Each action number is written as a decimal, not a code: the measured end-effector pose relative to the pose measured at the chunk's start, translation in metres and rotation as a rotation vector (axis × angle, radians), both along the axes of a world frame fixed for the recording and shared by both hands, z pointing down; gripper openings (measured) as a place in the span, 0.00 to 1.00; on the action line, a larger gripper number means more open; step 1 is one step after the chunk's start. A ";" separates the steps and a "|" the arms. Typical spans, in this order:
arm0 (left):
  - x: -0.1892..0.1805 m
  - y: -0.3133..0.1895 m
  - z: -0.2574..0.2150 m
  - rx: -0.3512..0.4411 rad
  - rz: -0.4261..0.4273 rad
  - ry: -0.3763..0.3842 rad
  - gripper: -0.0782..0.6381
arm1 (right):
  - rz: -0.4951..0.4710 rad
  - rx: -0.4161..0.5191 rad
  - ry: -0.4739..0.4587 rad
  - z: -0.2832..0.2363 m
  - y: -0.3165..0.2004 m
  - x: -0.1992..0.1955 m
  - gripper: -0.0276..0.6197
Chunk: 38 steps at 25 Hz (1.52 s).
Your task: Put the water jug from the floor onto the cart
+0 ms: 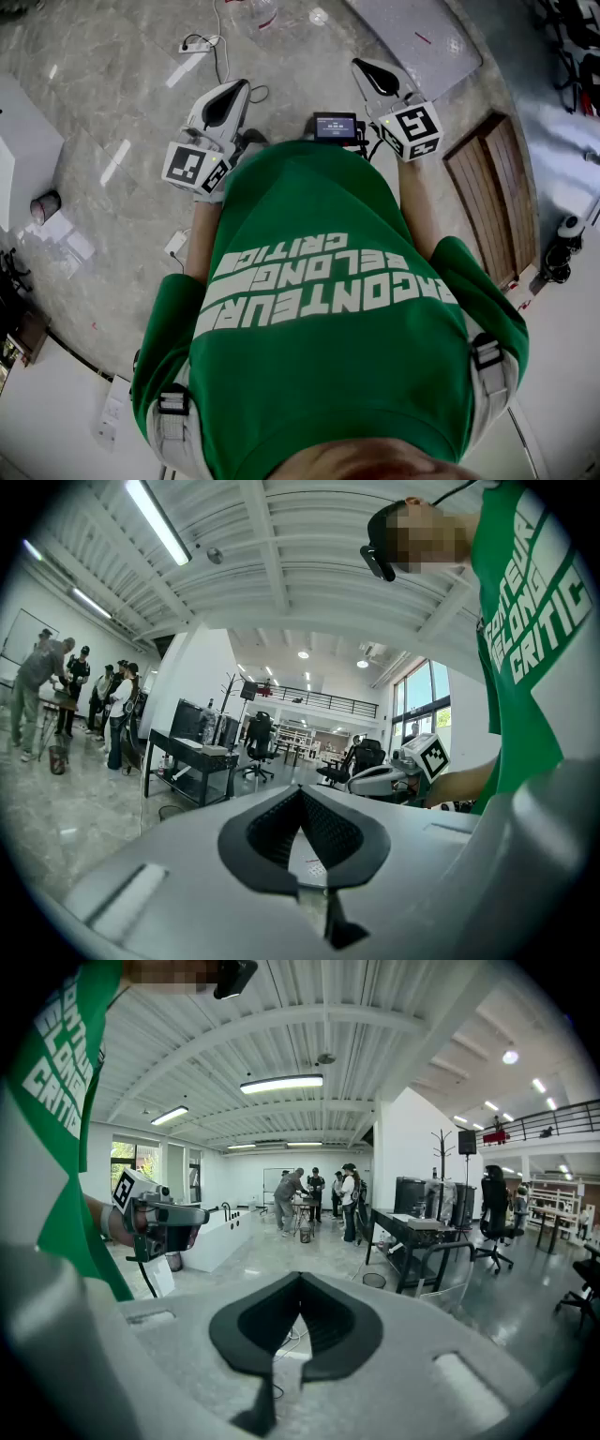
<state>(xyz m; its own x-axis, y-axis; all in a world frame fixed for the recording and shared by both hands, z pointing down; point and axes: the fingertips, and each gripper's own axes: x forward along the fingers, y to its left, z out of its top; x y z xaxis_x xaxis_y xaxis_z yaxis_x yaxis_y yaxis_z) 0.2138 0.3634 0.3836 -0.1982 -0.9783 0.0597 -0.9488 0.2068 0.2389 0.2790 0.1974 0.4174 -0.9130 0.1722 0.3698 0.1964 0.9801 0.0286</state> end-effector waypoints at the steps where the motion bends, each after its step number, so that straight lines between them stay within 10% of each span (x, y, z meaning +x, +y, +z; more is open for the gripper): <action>1: 0.002 0.000 -0.001 0.000 0.002 0.001 0.13 | -0.001 0.000 0.005 0.000 0.001 0.001 0.03; 38: -0.054 0.054 0.036 0.004 0.077 0.095 0.13 | 0.086 0.054 0.114 0.023 0.055 -0.034 0.03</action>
<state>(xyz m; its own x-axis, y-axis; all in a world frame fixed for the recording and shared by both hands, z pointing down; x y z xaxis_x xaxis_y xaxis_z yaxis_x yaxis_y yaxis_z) 0.1593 0.4179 0.4201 -0.1166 -0.9907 0.0704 -0.9346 0.1334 0.3296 0.2448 0.2521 0.4406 -0.8749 0.0721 0.4789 0.1169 0.9910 0.0645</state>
